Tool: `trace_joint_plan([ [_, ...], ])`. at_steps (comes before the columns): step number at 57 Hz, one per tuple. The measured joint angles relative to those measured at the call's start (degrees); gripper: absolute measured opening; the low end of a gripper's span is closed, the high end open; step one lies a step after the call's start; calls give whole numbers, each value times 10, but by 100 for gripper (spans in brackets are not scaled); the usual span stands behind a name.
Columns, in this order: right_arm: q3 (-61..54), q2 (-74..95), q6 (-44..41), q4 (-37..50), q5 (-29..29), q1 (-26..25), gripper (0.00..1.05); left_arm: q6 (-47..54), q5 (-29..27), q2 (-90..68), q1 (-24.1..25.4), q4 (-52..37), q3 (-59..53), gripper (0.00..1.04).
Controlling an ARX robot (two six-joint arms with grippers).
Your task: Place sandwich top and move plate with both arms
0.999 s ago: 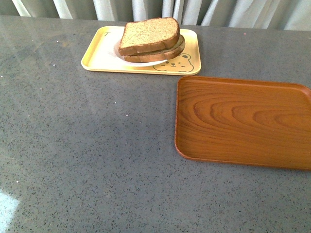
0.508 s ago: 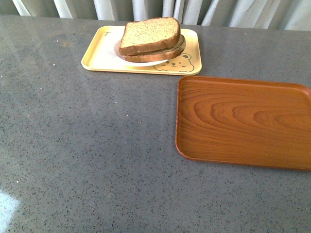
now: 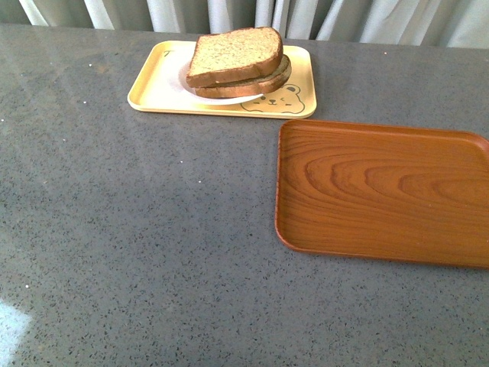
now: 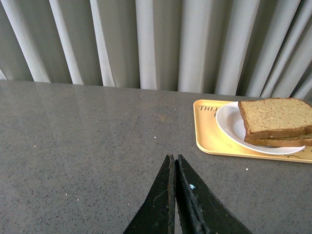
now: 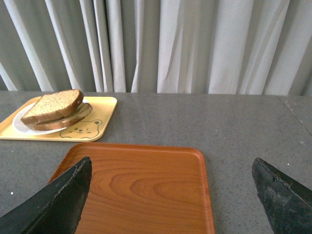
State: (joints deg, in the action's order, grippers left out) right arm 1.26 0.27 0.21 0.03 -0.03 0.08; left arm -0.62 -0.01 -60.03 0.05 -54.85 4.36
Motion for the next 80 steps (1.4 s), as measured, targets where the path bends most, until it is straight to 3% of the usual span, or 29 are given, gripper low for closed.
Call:
trace_joint_plan([
  [33, 0, 0, 0, 0, 0, 0, 96, 0, 0, 287, 0, 241, -35, 2],
  [80, 0, 0, 0, 0, 0, 0, 96, 0, 0, 476, 0, 423, -35, 2],
])
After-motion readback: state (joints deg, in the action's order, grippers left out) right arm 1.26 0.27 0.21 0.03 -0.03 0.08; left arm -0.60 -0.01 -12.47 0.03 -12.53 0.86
